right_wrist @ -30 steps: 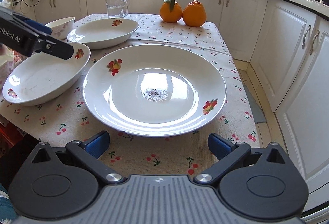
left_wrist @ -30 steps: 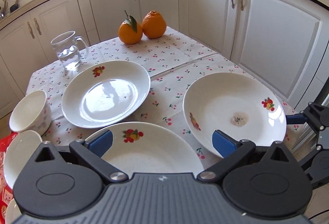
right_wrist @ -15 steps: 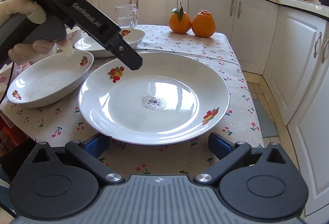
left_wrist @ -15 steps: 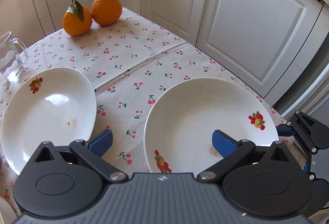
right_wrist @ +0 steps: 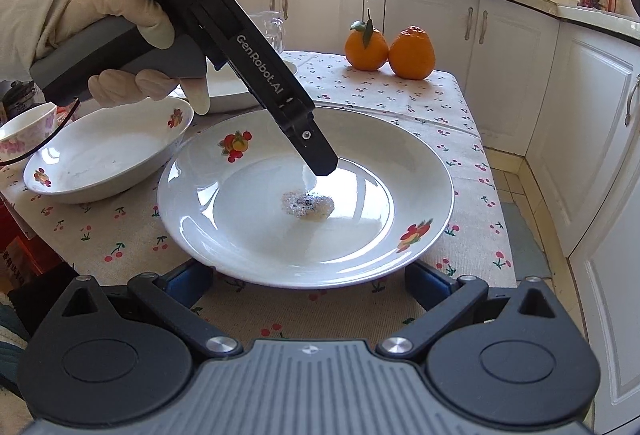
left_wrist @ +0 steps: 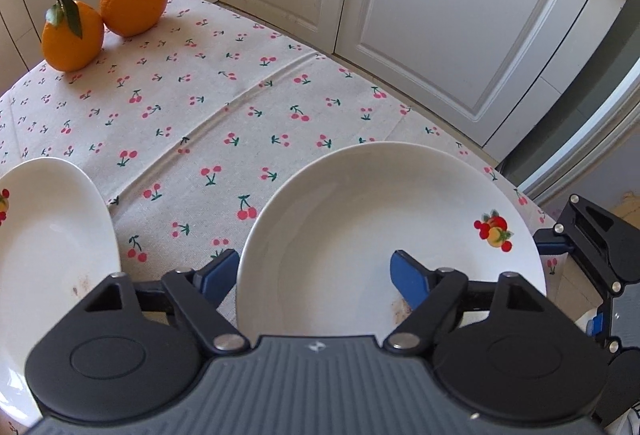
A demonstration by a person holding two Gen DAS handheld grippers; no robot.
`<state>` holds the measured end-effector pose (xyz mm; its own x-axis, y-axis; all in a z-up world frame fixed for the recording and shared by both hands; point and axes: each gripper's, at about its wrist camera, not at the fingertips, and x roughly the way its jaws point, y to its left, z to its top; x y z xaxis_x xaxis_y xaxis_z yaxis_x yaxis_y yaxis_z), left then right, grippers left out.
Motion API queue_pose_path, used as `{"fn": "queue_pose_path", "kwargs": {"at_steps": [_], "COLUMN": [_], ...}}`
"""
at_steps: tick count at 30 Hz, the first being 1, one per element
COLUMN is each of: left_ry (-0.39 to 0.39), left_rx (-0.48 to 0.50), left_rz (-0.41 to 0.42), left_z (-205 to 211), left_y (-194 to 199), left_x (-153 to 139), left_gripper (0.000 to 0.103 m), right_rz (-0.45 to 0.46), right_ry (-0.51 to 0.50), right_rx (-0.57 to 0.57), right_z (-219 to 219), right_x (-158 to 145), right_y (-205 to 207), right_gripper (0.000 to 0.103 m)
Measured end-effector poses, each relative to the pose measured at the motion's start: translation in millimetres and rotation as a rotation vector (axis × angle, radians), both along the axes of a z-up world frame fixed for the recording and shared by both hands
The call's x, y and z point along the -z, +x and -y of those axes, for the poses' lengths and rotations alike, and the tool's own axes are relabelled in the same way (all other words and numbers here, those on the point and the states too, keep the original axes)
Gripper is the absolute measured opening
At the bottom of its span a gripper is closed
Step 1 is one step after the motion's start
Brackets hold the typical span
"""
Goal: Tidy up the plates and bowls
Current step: 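Reach the left tool to the large white plate rim and close it, then lift the gripped white plate with the left tool off the cloth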
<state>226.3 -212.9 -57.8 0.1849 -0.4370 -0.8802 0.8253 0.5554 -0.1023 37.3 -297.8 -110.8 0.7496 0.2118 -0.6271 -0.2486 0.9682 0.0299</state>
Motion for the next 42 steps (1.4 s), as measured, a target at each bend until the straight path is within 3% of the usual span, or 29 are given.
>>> {"fn": "queue_pose_path", "kwargs": {"at_steps": [9, 24, 42], "left_ry": [-0.010, -0.046, -0.091], "left_rx": [0.014, 0.028, 0.019], "left_rz": [-0.008, -0.014, -0.003], "left_z": [-1.2, 0.2, 29.7], "left_y": [4.1, 18.7, 65.2], "left_x": [-2.2, -8.6, -1.7], "left_gripper": [0.069, 0.069, 0.069], "right_rz": [-0.002, -0.016, -0.034], "right_ry": [0.004, -0.014, -0.012], "right_rx": [-0.007, -0.017, 0.021], "right_z": [-1.1, 1.4, 27.6], "right_x": [-4.8, -9.0, -8.3], "right_y": [-2.0, 10.6, 60.0], "right_gripper": [0.101, 0.101, 0.101]}}
